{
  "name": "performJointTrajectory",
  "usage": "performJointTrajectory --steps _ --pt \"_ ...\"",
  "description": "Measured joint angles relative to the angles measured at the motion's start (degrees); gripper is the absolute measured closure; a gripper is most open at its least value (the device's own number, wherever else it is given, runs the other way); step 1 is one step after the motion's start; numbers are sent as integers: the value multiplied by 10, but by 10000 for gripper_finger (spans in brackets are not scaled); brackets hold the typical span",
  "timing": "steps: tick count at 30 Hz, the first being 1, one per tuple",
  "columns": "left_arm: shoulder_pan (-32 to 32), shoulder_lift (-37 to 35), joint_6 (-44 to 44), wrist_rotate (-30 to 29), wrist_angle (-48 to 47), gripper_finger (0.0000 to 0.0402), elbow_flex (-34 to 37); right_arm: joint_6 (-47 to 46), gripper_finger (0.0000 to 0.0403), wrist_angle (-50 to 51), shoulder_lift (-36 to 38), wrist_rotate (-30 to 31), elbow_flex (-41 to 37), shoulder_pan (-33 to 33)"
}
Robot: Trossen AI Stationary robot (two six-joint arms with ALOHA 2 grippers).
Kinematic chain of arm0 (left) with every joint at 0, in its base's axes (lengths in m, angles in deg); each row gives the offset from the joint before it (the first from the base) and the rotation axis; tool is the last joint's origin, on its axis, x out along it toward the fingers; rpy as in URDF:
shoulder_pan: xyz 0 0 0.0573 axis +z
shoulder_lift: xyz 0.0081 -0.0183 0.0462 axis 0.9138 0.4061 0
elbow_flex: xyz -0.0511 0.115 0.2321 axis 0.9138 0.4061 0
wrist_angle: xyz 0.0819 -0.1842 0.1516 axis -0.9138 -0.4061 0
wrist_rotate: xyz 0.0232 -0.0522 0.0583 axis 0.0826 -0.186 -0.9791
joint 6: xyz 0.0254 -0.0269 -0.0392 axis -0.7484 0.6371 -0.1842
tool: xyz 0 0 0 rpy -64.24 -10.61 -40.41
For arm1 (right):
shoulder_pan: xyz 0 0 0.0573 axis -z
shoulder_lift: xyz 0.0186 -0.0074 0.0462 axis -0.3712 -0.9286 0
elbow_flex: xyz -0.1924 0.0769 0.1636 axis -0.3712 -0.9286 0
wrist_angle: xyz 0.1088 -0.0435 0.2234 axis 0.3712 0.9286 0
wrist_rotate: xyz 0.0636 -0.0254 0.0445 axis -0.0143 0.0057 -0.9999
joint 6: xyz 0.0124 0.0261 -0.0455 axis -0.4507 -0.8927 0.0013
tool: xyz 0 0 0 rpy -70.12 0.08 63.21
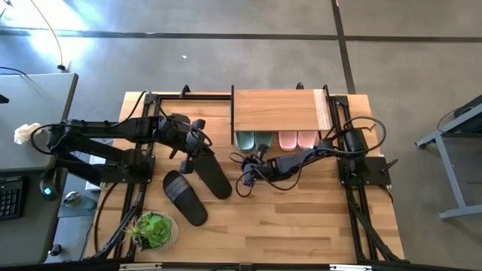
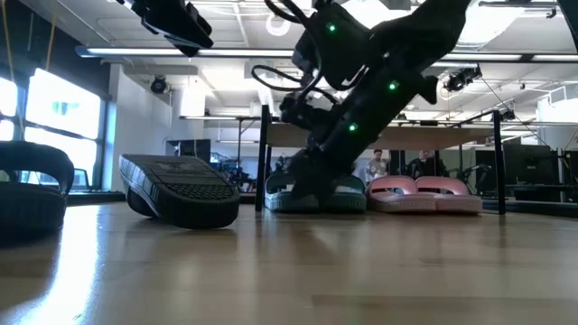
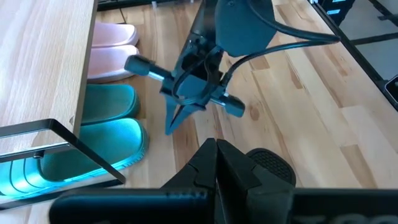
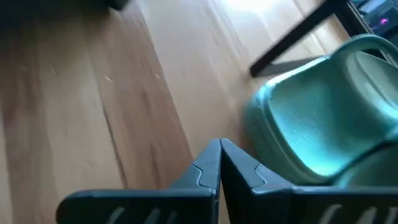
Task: Pick and place slides into the shelf
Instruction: Adjust the pair of green slides
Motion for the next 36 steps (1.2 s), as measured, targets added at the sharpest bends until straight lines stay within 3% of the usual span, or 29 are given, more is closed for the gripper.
performJointTrajectory --steps 9,23,36 --pt "0 0 0 0 -11 401 0 -107 403 192 16 54 0 -8" --pt "0 0 0 0 -15 401 0 -113 403 142 15 72 -42 20" --pt "0 0 0 0 -15 401 0 -178 403 190 15 104 -44 18"
